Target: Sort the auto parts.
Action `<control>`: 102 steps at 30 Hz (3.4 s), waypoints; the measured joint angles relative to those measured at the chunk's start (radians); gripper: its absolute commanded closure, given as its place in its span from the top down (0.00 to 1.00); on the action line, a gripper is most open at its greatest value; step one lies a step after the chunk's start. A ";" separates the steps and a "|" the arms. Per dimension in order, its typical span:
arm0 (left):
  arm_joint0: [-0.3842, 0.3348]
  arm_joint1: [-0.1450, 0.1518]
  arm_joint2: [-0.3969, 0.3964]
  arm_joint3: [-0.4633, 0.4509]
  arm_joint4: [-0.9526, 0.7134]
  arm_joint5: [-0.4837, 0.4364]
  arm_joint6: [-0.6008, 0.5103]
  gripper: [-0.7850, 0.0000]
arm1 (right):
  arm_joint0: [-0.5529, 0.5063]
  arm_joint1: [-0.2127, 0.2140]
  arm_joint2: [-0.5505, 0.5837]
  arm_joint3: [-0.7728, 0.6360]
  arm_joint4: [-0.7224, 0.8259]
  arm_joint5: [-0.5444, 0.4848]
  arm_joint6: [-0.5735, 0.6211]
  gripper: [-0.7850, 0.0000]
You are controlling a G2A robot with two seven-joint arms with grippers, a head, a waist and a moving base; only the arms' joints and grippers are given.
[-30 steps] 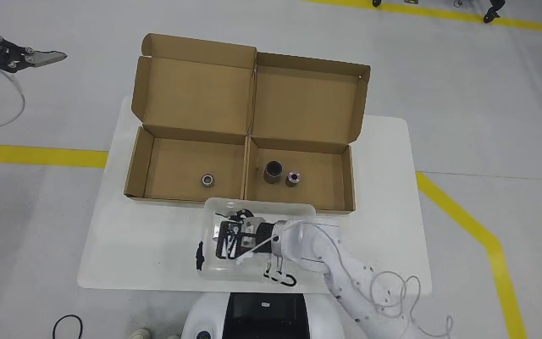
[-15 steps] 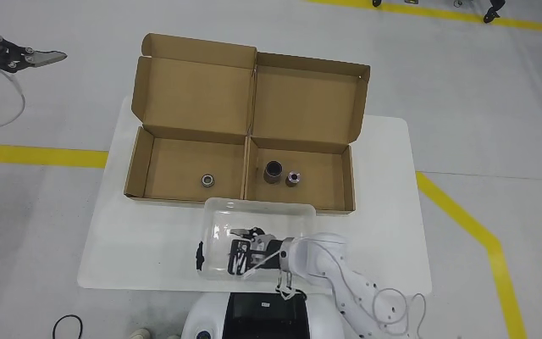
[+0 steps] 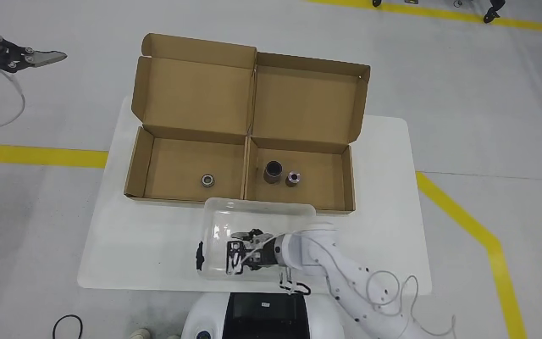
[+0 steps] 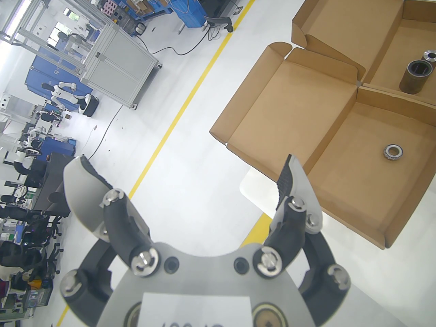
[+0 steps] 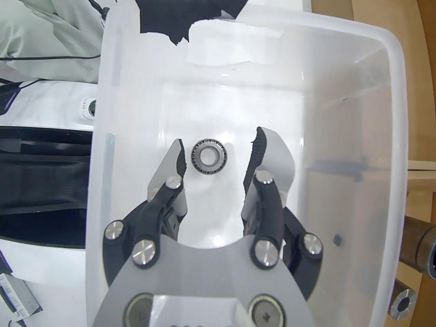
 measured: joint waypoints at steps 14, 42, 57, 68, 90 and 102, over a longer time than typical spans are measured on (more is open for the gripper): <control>0.000 0.000 0.000 0.000 0.000 0.000 0.000 1.00 | 0.080 -0.011 -0.061 0.064 0.050 0.009 0.084 0.53; 0.000 0.000 0.000 0.000 0.000 0.000 0.000 1.00 | 0.177 -0.028 -0.168 0.142 0.062 0.050 0.145 0.48; 0.000 0.000 0.000 0.000 0.000 0.000 0.000 1.00 | 0.164 -0.021 -0.149 0.113 0.010 0.172 0.098 0.51; 0.000 0.000 0.000 0.000 0.000 0.000 0.000 1.00 | 0.140 -0.007 -0.154 0.085 -0.021 0.135 0.060 0.50; 0.000 0.000 0.000 0.000 0.000 0.000 0.000 1.00 | 0.179 -0.030 -0.198 0.170 -0.026 0.196 0.026 0.04; 0.000 0.000 0.000 0.000 0.000 0.000 0.000 1.00 | 0.142 -0.008 -0.146 0.050 -0.011 0.177 -0.003 0.00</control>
